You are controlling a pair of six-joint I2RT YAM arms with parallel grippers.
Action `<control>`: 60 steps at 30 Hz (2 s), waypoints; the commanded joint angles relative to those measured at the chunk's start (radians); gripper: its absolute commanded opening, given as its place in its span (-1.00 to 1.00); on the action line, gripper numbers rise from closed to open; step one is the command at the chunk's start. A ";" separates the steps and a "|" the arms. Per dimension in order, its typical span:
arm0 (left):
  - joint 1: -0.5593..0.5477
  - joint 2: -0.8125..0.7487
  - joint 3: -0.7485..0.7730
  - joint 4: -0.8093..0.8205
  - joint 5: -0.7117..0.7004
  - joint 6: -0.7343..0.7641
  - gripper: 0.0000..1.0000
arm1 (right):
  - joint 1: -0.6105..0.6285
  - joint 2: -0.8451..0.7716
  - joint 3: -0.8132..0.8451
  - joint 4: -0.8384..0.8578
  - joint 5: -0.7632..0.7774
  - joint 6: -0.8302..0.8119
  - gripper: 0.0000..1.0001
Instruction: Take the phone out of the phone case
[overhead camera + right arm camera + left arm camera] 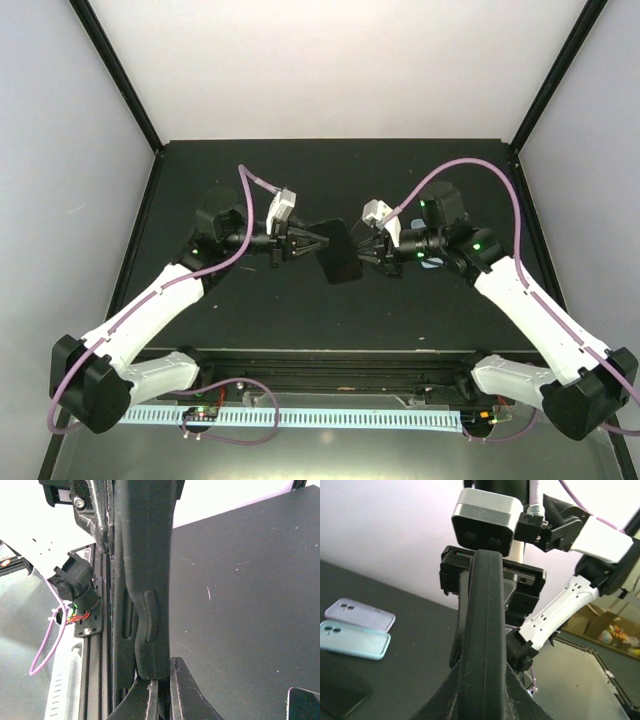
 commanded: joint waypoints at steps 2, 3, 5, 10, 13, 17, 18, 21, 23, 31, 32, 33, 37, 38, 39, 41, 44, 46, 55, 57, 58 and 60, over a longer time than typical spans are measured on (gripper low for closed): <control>0.046 0.023 -0.032 -0.059 -0.215 -0.093 -0.89 | -0.004 0.028 -0.065 0.225 -0.083 0.108 -0.98; 0.054 0.040 -0.027 -0.054 -0.243 -0.116 -0.69 | -0.004 0.035 -0.087 0.258 -0.086 0.143 -0.98; 0.066 0.076 -0.016 -0.052 -0.282 -0.175 -0.34 | -0.004 0.055 -0.128 0.311 -0.078 0.221 -0.98; 0.067 0.065 -0.037 -0.073 -0.491 -0.226 0.12 | -0.007 0.099 -0.240 0.467 -0.054 0.407 -0.98; 0.066 -0.012 -0.067 -0.126 -0.715 -0.221 0.26 | -0.009 0.102 -0.297 0.539 0.005 0.497 -0.98; 0.025 -0.130 -0.095 -0.239 -0.940 -0.171 0.34 | -0.013 0.099 -0.355 0.583 0.180 0.619 -0.98; 0.005 -0.149 -0.098 -0.277 -0.978 -0.152 0.34 | -0.014 0.100 -0.364 0.588 0.224 0.656 -0.98; -0.096 -0.184 -0.123 -0.353 -1.069 -0.083 0.33 | -0.020 0.115 -0.374 0.578 0.302 0.755 -0.98; -0.194 -0.192 -0.139 -0.394 -1.150 -0.012 0.25 | -0.022 0.137 -0.377 0.589 0.275 0.787 -0.98; -0.559 -0.145 -0.179 -0.494 -1.500 0.160 0.15 | -0.024 0.267 -0.356 0.581 0.183 0.888 -0.98; -0.592 -0.129 -0.177 -0.501 -1.537 0.176 0.15 | -0.024 0.281 -0.354 0.583 0.171 0.894 -0.98; -0.621 -0.111 -0.174 -0.506 -1.568 0.190 0.16 | -0.024 0.296 -0.353 0.587 0.155 0.900 -0.98; -0.704 -0.021 -0.160 -0.496 -1.622 0.250 0.18 | -0.024 0.343 -0.350 0.597 0.114 0.915 -0.98; -0.719 0.005 -0.157 -0.487 -1.628 0.265 0.19 | -0.023 0.352 -0.349 0.598 0.109 0.917 -0.98; -0.728 0.033 -0.148 -0.480 -1.632 0.280 0.20 | -0.024 0.362 -0.347 0.598 0.102 0.918 -0.98; -0.740 0.093 -0.129 -0.475 -1.646 0.300 0.21 | -0.024 0.381 -0.341 0.597 0.090 0.918 -0.98; -0.751 0.190 -0.094 -0.472 -1.699 0.309 0.22 | -0.024 0.403 -0.333 0.590 0.076 0.917 -0.98; -0.756 0.246 -0.067 -0.466 -1.721 0.331 0.21 | -0.023 0.411 -0.330 0.588 0.069 0.915 -0.98; -0.758 0.385 -0.007 -0.410 -1.838 0.421 0.11 | -0.024 0.427 -0.325 0.593 0.047 0.914 -0.98; -0.758 0.401 -0.002 -0.398 -1.845 0.444 0.09 | -0.023 0.432 -0.325 0.595 0.038 0.915 -0.98; -0.758 0.408 0.000 -0.394 -1.849 0.454 0.08 | -0.024 0.434 -0.324 0.596 0.033 0.916 -0.98; -0.758 0.429 0.004 -0.390 -1.865 0.472 0.06 | -0.024 0.440 -0.322 0.599 0.021 0.918 -0.98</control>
